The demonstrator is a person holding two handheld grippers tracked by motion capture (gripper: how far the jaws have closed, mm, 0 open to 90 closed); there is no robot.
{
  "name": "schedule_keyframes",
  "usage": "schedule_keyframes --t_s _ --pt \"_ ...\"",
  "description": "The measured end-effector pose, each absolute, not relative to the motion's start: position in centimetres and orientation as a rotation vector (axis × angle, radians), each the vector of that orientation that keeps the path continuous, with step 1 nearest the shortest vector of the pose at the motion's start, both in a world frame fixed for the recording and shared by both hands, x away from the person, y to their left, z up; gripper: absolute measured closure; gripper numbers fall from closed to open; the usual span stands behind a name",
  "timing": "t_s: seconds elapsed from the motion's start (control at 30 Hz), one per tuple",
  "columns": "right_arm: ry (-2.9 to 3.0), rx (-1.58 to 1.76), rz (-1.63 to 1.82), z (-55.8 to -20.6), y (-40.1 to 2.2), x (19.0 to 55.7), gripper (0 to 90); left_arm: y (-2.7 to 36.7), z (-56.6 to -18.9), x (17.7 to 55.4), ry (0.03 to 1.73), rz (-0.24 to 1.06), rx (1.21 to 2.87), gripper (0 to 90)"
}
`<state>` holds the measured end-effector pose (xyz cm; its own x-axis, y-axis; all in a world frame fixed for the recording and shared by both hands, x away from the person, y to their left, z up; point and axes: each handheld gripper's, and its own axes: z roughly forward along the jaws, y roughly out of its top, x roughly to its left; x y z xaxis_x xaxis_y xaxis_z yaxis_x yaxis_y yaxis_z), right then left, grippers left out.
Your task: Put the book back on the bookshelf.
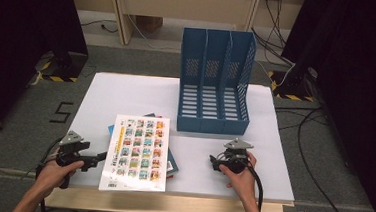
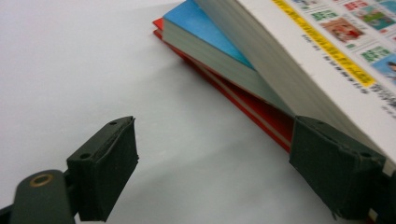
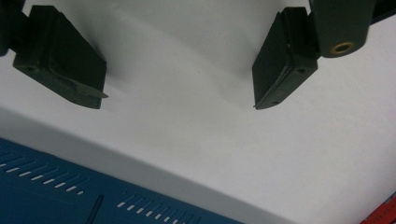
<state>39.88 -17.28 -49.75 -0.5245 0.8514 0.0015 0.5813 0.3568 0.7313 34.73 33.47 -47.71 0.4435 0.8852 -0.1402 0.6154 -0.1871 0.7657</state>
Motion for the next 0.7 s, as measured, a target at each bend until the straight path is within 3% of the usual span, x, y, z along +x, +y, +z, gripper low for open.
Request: schedule_keyframes --t_s 0.23,0.37,0.7 --pt "2.25 1.244 0.979 -49.75 -17.26 39.85 18.6 33.15 -47.7 34.57 1.277 0.437 1.91 17.2" --pt "2.26 1.224 0.969 -49.75 -17.08 39.75 19.2 32.95 -47.49 34.28 1.256 0.433 1.929 25.4" --pt "2.265 1.218 0.979 -49.76 -17.11 39.74 20.0 32.72 -47.28 34.01 1.242 0.422 1.954 34.3"
